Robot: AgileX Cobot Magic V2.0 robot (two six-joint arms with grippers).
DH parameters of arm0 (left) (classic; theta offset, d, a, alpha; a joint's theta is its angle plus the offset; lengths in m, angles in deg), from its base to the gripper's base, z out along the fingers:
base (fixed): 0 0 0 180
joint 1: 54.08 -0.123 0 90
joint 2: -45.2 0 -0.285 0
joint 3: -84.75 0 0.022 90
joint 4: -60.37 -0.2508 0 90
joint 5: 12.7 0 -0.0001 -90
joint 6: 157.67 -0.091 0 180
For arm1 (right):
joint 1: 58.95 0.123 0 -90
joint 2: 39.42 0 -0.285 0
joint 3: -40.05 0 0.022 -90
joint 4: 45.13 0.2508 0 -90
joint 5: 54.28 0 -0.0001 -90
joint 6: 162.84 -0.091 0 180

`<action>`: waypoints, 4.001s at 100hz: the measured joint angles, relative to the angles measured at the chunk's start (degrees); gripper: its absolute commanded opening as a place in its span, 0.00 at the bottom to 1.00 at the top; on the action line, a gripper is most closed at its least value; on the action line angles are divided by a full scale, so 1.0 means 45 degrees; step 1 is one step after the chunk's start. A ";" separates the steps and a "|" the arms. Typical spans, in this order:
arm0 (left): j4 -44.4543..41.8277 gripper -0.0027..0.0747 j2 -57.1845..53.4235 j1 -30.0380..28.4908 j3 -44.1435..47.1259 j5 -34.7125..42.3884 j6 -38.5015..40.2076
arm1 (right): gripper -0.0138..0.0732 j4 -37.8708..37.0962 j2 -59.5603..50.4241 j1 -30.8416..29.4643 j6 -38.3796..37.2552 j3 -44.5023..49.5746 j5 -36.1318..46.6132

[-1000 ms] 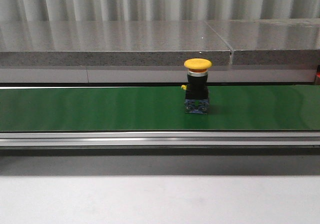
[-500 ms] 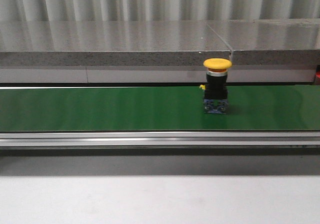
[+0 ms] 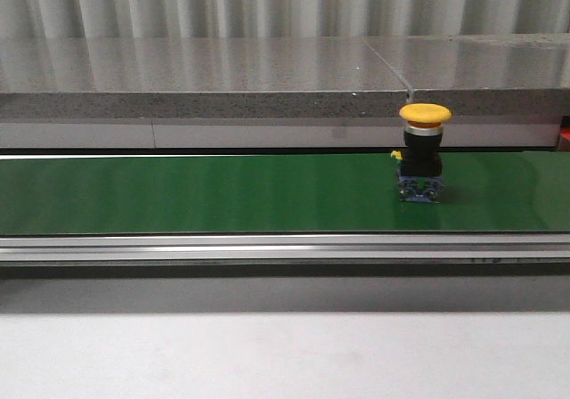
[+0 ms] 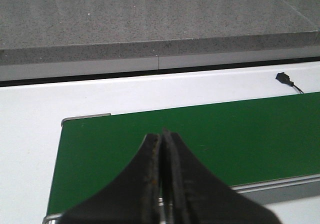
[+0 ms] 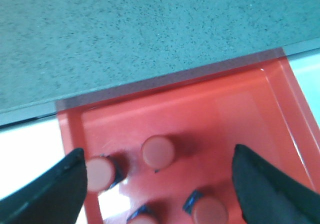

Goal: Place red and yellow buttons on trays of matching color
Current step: 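Carry the red button into the red tray and release it, then grasp the yellow button at the belt's far end with the right gripper, then carry the yellow button into the yellow tray and release it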

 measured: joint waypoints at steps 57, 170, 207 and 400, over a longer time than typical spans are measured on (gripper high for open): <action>0.0000 0.01 0.0000 0.0000 0.0000 0.0000 0.0000 | 0.84 0.0137 -0.3404 0.1278 0.0092 0.0870 -0.3741; 0.0000 0.01 0.0000 0.0000 0.0000 0.0000 0.0000 | 0.84 0.3635 -0.6763 0.4252 0.5087 1.1176 -0.0353; 0.0000 0.01 0.0000 0.0000 0.0000 0.0000 0.0000 | 0.84 0.3635 -0.5352 0.4451 0.5087 1.1176 0.1329; 0.0000 0.01 0.0000 0.0000 0.0000 0.0000 0.0000 | 0.11 0.3417 -0.7873 -0.4707 0.1420 1.3930 0.3431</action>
